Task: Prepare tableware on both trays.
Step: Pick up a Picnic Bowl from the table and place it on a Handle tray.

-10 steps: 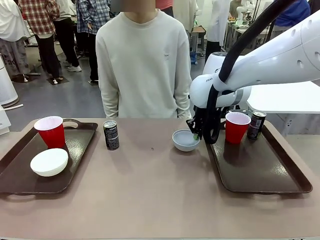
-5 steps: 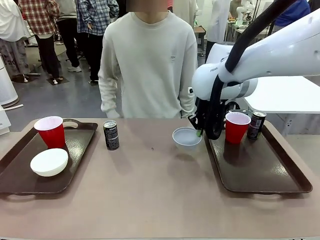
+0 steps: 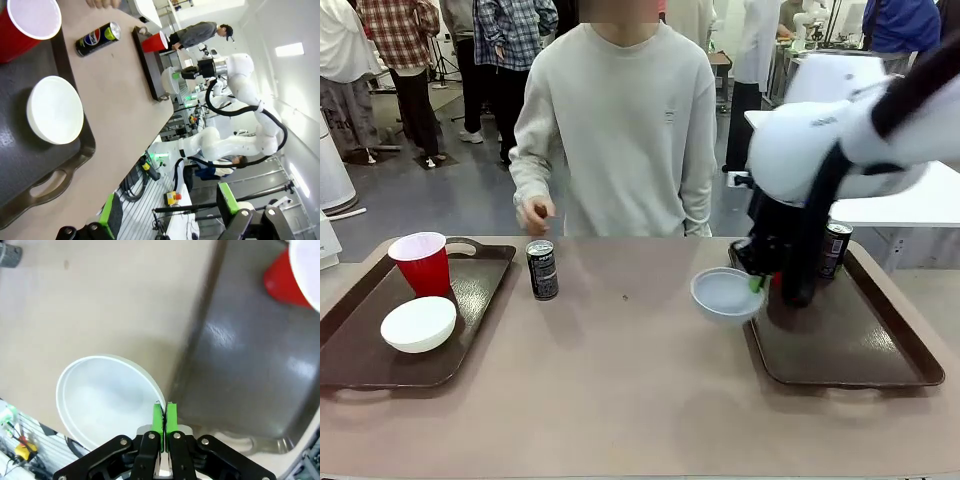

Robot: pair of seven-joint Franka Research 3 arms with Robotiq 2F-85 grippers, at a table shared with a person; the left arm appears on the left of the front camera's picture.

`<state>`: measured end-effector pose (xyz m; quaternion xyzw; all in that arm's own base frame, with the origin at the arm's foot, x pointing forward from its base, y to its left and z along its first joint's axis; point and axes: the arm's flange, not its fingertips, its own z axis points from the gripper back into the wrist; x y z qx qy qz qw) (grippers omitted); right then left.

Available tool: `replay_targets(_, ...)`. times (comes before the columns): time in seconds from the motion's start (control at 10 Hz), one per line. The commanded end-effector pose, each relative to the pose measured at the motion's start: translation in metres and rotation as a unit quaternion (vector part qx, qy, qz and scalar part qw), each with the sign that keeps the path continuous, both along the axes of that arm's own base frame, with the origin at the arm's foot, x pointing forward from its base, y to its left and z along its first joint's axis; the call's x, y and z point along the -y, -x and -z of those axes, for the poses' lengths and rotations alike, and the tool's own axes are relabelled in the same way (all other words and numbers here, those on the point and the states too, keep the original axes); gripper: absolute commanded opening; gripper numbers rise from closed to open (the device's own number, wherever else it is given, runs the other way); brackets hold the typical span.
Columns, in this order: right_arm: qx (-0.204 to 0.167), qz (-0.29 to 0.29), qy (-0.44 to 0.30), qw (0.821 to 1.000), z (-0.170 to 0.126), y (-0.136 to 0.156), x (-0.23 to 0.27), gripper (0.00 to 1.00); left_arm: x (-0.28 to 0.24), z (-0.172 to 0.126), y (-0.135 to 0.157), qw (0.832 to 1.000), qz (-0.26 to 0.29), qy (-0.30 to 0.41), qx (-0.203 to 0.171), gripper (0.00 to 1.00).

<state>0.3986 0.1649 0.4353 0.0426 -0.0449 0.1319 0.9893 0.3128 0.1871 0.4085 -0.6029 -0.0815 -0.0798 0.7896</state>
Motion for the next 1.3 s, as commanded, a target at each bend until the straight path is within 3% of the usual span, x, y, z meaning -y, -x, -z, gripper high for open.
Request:
replay_targets(0.0, -0.001, 0.017, -0.023, 1.0, 0.015, 0.006, 0.045, 0.0, -0.002, -0.001, 0.002, 1.0, 0.006, 0.003, 0.011, 1.0)
replay_targets(0.3, 0.003, 0.032, -0.048, 0.998, 0.03, -0.013, 0.105, 0.0, -0.002, -0.001, 0.002, 1.0, 0.006, 0.003, 0.011, 1.0)
replay_targets(0.4, -0.007, 0.03, -0.015, 0.999, 0.018, 0.005, 0.076, 0.0, -0.002, -0.001, 0.002, 1.0, 0.006, 0.003, 0.011, 1.0)
replay_targets(0.8, -0.004, 0.023, -0.015, 1.0, 0.021, 0.001, 0.085, 0.03, -0.002, -0.001, 0.002, 1.0, 0.006, 0.003, 0.011, 1.0)
replay_targets(1.2, 0.04, 0.057, 0.085, 0.994, 0.065, -0.054, 0.113, 0.03, -0.002, -0.001, 0.002, 1.0, 0.006, 0.003, 0.011, 1.0)
